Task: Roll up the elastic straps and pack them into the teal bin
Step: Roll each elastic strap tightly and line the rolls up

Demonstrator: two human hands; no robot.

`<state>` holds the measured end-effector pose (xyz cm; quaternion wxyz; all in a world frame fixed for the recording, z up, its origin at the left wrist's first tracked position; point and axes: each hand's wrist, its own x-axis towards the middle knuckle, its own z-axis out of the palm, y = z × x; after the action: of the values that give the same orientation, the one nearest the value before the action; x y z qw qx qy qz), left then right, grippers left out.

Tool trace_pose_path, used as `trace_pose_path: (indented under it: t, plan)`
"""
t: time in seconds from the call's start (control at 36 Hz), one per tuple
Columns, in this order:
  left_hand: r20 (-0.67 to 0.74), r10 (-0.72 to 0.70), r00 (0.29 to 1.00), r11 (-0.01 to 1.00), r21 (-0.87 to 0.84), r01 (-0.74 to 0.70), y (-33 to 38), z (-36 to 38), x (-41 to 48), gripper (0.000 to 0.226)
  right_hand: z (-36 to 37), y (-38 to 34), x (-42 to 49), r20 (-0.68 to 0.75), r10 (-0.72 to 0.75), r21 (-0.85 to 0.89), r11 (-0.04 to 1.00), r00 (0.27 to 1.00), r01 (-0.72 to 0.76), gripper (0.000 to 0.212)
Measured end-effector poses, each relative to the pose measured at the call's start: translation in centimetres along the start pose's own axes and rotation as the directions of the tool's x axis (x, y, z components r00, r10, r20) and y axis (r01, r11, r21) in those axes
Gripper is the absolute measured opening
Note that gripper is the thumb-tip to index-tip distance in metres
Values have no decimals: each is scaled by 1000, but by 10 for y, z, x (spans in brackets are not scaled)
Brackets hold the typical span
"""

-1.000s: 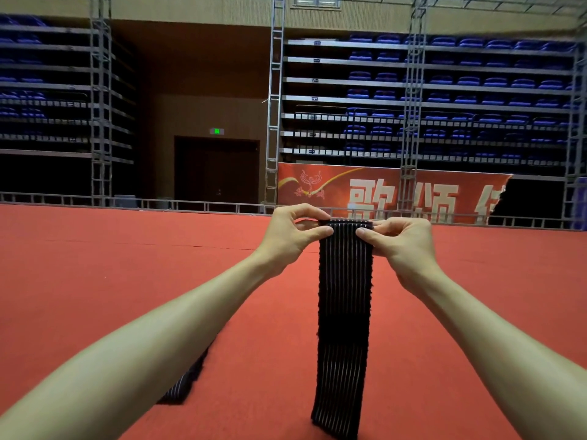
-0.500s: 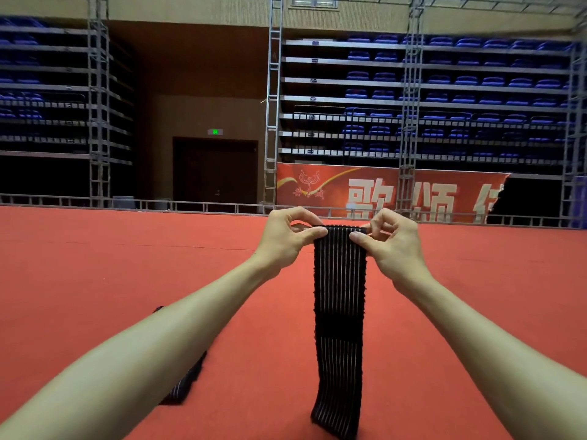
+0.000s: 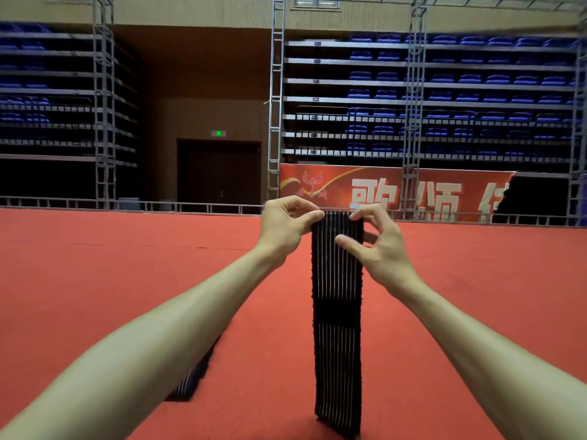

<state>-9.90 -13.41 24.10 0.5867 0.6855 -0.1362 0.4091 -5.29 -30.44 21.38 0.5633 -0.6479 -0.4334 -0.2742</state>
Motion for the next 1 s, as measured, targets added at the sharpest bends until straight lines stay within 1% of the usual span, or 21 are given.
trace_pose_path:
  t: [0.06, 0.11, 0.14, 0.17, 0.22, 0.28, 0.33, 0.39, 0.53, 0.64, 0.72, 0.78, 0.86, 0.94, 1.0]
  plan:
    - [-4, 11, 1000, 1000, 14, -11, 1, 0, 1, 16, 4, 2, 0, 17, -11, -44, 999, 1000, 12, 27]
    - [19, 18, 1000, 999, 33, -18, 2, 1, 0, 15, 7, 2, 1, -18, 12, -13, 1000, 1000, -12, 28]
    - [42, 14, 999, 999, 34, -16, 2, 1, -2, 19, 8, 1, 3, -35, 19, 8, 1000, 999, -19, 28]
    - [76, -2, 997, 1000, 20, 1, 2, 1, -6, 28, 9, 0, 4, -48, 25, 26, 999, 999, -24, 29]
    - [175, -20, 984, 999, -29, 26, 0, 1, -17, 54, 10, -4, 7, -61, 44, 76, 996, 997, -40, 31]
    - [275, 5, 961, 1000, -24, 1, -5, 1, -30, 75, 11, -9, 8, -78, 71, 125, 990, 994, -61, 34]
    - [343, 17, 939, 1000, 18, -25, -14, 3, -42, 88, 12, -11, 10, -116, 101, 170, 982, 988, -80, 38]
    - [375, 13, 927, 997, 65, -40, -23, 5, -53, 94, 13, -14, 11, -149, 126, 199, 975, 981, -95, 42]
    - [386, -19, 922, 995, 94, -19, -36, 13, -74, 96, 17, -10, 12, -181, 165, 233, 965, 970, -120, 39]
    - [356, -36, 934, 999, 37, 25, -37, 23, -79, 96, 24, -8, 14, -245, 189, 227, 965, 951, -133, 39]
    - [391, -45, 919, 999, 40, 32, -45, 23, -83, 99, 24, -9, 19, -285, 200, 250, 960, 937, -129, 39]
    - [427, -82, 901, 995, 86, 50, -55, 18, -88, 100, 21, -8, 23, -299, 211, 275, 953, 930, -128, 39]
    - [494, -159, 855, 983, 159, 91, -72, 8, -101, 99, 16, -5, 26, -312, 224, 277, 951, 923, -137, 38]
    - [530, -230, 816, 965, 229, 123, -90, -8, -116, 99, 13, 6, 22, -313, 199, 206, 969, 929, -138, 39]
    - [560, -295, 774, 950, 259, 175, -101, -21, -125, 98, 13, 23, 15, -323, 205, 166, 973, 924, -158, 41]
